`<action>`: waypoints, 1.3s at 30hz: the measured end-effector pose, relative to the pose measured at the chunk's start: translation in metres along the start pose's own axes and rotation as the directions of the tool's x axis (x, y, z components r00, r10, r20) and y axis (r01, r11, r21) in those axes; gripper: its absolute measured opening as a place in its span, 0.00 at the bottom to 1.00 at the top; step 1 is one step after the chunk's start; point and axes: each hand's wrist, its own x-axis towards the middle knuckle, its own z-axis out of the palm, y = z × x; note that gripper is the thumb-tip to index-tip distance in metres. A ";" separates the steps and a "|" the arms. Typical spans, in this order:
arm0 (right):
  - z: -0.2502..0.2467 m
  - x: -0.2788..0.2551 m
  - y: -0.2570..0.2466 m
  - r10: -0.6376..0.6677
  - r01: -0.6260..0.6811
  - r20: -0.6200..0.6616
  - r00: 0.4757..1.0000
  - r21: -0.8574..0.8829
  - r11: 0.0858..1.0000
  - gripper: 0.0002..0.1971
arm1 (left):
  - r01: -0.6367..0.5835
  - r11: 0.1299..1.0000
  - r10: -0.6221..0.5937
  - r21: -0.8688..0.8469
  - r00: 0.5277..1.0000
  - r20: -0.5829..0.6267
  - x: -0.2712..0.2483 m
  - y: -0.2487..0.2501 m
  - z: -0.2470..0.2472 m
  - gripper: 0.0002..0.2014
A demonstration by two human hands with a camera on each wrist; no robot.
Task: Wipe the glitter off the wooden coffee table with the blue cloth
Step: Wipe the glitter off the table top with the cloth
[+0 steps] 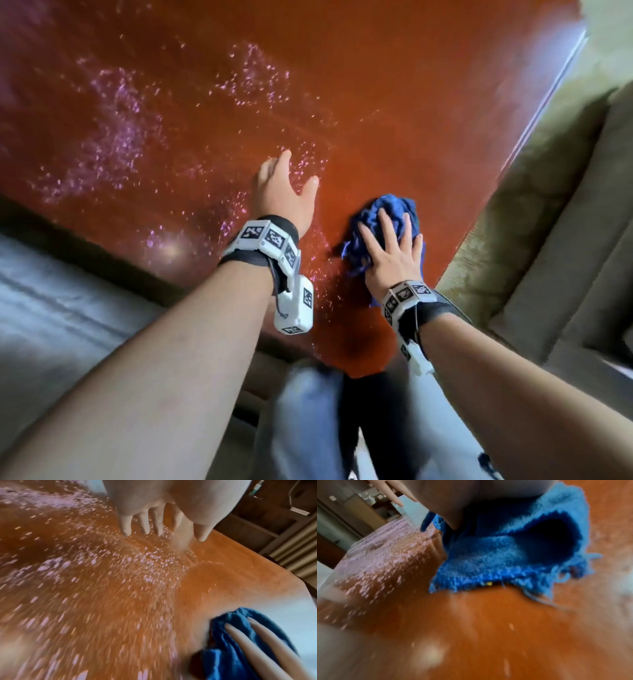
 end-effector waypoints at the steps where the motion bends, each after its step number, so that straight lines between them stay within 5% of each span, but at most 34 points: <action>1: -0.002 0.004 0.000 0.014 -0.014 -0.006 1.000 0.011 1.000 0.38 | -0.025 0.999 0.025 0.025 1.000 -0.002 0.010 0.007 -0.004 0.30; 10: -0.030 0.047 -0.016 0.299 -0.278 -0.077 0.951 0.211 0.937 0.39 | -0.206 0.940 0.196 0.272 0.978 0.064 0.094 0.039 -0.036 0.27; 18: -0.036 0.077 -0.044 0.587 -0.516 -0.137 0.798 0.348 0.783 0.43 | -0.458 0.804 0.383 0.379 0.887 0.259 0.183 0.052 -0.057 0.26; 24: -0.053 0.102 -0.066 0.738 -0.647 -0.061 0.672 0.438 0.624 0.42 | -0.506 0.730 0.357 0.459 0.856 0.375 0.236 0.054 -0.087 0.30; 34: -0.082 0.138 -0.075 0.844 -0.717 -0.025 0.537 0.514 0.471 0.40 | -0.425 0.660 0.262 0.619 0.903 0.341 0.303 0.061 -0.100 0.39; 37: -0.105 0.170 -0.077 0.838 -0.718 -0.047 0.543 0.492 0.492 0.39 | -0.436 0.664 0.276 0.607 0.898 0.342 0.303 0.059 -0.099 0.39; 39: -0.115 0.194 -0.090 0.789 -0.681 -0.105 0.606 0.445 0.582 0.40 | -0.436 0.666 0.278 0.605 0.898 0.342 0.302 0.059 -0.097 0.39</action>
